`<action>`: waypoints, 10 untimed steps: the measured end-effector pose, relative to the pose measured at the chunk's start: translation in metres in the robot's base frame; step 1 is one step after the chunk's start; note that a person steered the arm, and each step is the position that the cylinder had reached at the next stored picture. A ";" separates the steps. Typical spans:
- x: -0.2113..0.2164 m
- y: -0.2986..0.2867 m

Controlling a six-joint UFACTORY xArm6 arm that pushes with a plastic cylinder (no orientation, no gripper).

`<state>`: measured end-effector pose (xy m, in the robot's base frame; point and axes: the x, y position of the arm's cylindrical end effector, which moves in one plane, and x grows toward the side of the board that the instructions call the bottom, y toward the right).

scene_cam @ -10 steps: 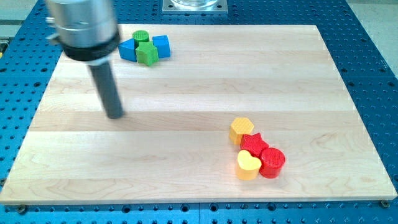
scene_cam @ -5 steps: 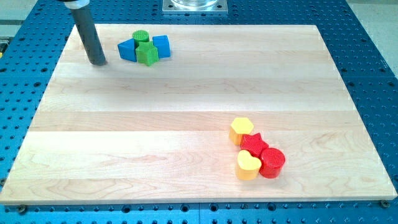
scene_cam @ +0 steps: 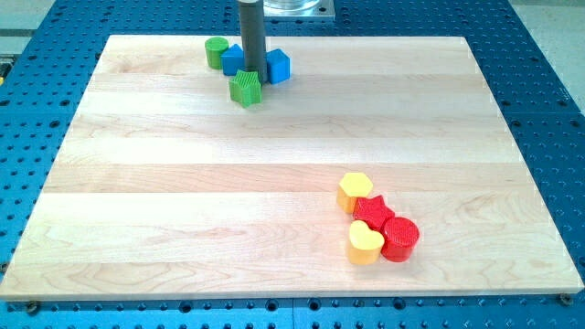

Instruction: Slide the blue cube to the center right side of the board

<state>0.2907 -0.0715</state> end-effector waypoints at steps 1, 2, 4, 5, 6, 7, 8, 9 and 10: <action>-0.007 -0.057; -0.025 -0.021; -0.013 0.074; 0.042 0.110; 0.086 0.138; 0.092 0.189; 0.054 0.131; 0.024 0.198; 0.118 0.203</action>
<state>0.4086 0.1317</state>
